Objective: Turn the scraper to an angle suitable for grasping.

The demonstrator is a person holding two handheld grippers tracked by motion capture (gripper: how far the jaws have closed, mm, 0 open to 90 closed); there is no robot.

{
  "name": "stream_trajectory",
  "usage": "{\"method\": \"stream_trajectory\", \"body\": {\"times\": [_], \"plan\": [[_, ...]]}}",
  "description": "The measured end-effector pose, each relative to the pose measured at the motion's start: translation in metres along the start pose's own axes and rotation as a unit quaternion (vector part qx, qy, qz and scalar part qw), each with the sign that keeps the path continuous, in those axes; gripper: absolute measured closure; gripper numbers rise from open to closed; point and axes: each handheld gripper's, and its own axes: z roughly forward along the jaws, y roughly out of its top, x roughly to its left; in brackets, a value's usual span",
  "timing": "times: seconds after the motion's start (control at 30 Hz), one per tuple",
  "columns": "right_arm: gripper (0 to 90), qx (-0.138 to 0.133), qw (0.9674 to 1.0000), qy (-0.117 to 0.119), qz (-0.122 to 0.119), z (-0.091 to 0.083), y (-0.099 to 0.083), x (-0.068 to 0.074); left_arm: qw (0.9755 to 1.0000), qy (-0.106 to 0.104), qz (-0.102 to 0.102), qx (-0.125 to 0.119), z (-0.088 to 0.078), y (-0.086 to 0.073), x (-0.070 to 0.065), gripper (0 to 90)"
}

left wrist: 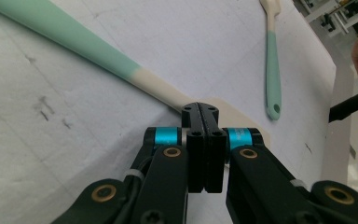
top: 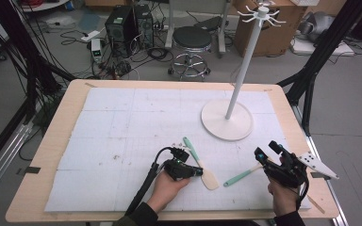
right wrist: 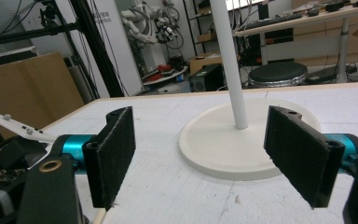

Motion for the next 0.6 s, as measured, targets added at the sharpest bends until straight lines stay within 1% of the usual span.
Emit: {"method": "stream_trajectory", "body": {"times": [0.23,0.37,0.43,0.5,0.57,0.6], "plan": [[23.9,0.0,1.0,0.0,0.0,-0.001,0.0,0.0,1.0,0.001,-0.001,-0.002,0.004,0.005,0.002,89.8],[24.0,0.002,1.0,0.001,0.0,0.0,0.0,0.0,0.9999,0.005,-0.006,-0.012,0.004,0.006,0.003,89.8],[23.9,0.002,1.0,0.0,0.0,-0.001,0.0,0.0,0.9998,0.002,-0.005,-0.017,0.003,0.006,0.003,89.7],[23.9,0.0,1.0,-0.001,0.0,-0.001,0.0,0.0,0.9996,-0.007,0.005,-0.026,0.0,0.005,0.003,89.7],[23.9,-0.001,1.0,-0.001,0.002,-0.002,0.0,0.0,0.9993,-0.012,0.008,-0.035,-0.004,0.003,0.003,85.9],[23.9,0.0,1.0,-0.002,0.003,-0.002,0.0,-0.001,0.999,-0.014,0.008,-0.041,-0.007,0.002,0.004,80.7]]}}
